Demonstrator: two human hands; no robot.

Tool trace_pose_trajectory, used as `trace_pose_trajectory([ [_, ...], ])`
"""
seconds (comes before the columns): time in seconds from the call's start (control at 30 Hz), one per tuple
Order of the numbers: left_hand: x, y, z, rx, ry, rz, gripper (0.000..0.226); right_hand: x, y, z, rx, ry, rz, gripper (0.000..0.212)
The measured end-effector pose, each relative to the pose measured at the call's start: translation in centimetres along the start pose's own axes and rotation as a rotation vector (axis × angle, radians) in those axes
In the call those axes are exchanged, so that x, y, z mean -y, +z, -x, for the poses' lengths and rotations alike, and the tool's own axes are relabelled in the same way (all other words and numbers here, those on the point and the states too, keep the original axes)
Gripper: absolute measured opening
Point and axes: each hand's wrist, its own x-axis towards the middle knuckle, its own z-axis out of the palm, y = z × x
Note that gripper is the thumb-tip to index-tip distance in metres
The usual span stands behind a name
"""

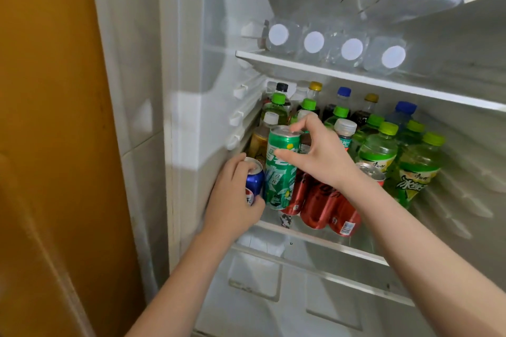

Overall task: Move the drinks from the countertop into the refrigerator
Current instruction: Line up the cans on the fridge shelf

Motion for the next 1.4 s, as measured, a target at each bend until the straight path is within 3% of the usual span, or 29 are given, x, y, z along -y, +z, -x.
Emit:
trace_pose_trajectory([
  [0.37,0.6,1.9,0.7,-0.095,0.081,-0.091,0.072,-0.8,1.3,1.9,0.000,-0.030,0.324,0.049],
  [0.57,1.4,3.3,1.0,-0.094,0.135,-0.245,0.091,-1.1,2.1,2.6,-0.029,-0.040,0.356,0.050],
  [0.77,2.5,4.6,1.2,-0.141,0.261,-0.335,0.086,-0.9,1.2,3.7,-0.117,-0.040,0.327,0.044],
  [0.9,3.2,4.8,0.7,-0.168,0.328,-0.351,0.080,-1.8,-0.3,6.2,-0.423,0.073,0.243,0.034],
  [1.03,3.4,5.1,0.8,-0.207,0.349,-0.410,0.075,-3.5,-0.4,9.6,-0.664,0.285,0.203,0.048],
  [1.23,3.2,5.9,1.6,-0.264,0.327,-0.396,0.067,-6.2,1.4,12.3,-0.577,0.534,-0.072,0.073],
  [1.4,1.3,7.1,1.4,-0.334,0.394,-0.326,0.059,-7.7,2.1,13.2,-0.514,0.609,-0.089,0.065],
])
